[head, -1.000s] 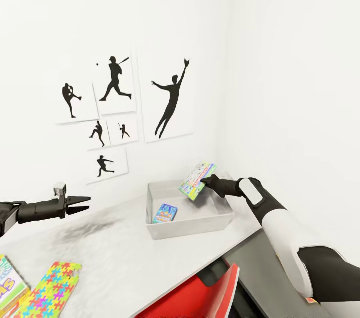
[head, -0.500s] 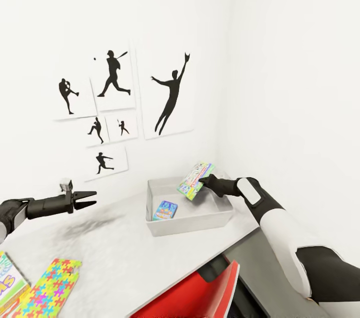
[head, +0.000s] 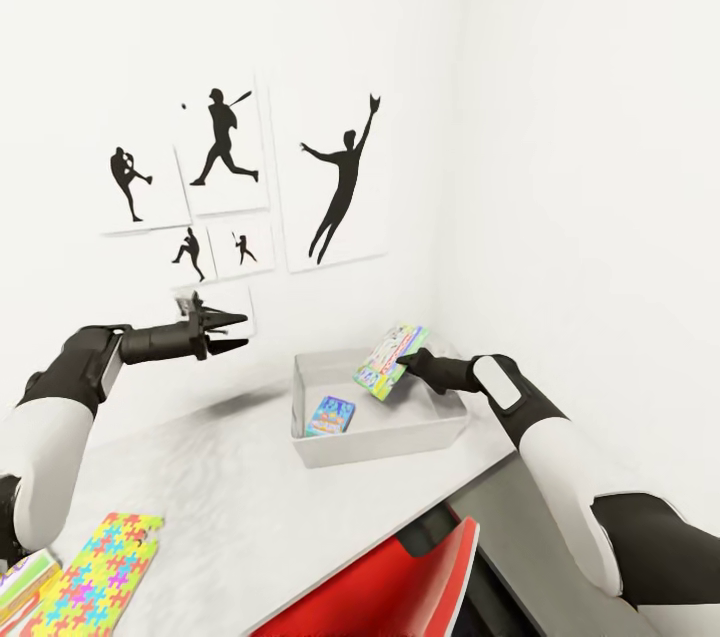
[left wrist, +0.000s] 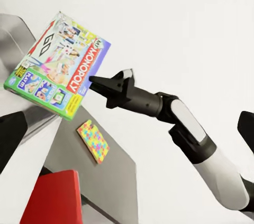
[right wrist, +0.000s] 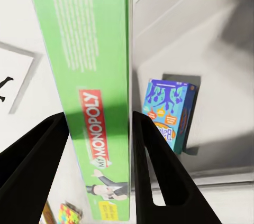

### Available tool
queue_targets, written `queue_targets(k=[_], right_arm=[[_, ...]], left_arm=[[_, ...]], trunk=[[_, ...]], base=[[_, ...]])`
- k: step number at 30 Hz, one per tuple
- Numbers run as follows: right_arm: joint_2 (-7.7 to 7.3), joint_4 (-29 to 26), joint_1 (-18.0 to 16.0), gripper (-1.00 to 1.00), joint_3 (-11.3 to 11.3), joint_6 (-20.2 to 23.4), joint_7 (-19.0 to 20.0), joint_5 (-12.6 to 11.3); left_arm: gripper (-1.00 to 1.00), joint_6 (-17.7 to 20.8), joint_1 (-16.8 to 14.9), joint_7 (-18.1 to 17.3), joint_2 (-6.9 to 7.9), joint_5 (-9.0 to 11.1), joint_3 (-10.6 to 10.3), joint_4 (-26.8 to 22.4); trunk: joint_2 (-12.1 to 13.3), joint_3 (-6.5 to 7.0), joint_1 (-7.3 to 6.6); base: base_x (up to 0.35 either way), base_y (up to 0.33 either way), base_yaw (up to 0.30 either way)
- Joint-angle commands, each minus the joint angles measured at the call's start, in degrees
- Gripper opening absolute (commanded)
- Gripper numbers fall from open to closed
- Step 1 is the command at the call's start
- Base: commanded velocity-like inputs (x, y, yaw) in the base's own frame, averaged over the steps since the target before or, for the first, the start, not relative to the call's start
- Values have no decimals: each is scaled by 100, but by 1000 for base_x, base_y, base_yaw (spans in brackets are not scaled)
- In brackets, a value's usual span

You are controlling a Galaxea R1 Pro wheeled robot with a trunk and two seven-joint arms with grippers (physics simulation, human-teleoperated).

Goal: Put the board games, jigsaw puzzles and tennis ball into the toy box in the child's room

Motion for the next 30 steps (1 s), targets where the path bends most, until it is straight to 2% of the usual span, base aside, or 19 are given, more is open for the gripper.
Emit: queue_targets(k=[1,5,10,20,22,28,30], right_arm=[[3,-1,-7,-100,26,10,37,42],[88,-7,-62,-100,138,9,-33,43],[113,-9,-136,-100,159,-2,-179,43],[159,-10,-175,-100,181,-339,-243,68],[163,-10,-175,-100,182,-410,-245,170],[228,-2,-176,-100,173,-615,-246,774],[250,-1,-176,-100,169,-635,-246,846]], left_arm=[[100,43,-2,-45,-17,-59,24,-15],[100,9,21,-45,-22,-53,35,-59],[100,3,37,-45,-39,-45,37,-72],[100,2,42,-45,-46,-43,41,-82],[100,2,42,-45,-46,-43,39,-85],[100,2,42,-45,-46,-43,38,-87],[100,2,42,-45,-46,-43,38,-88]], trunk=[[-15,-23,4],[-15,-61,4],[-15,-108,4],[-15,-203,4],[-15,-222,4],[-15,-278,4],[-15,-297,4]], base=[[0,0,0],[0,0,0],[0,0,0],[0,0,0],[0,0,0],[0,0,0],[0,0,0]])
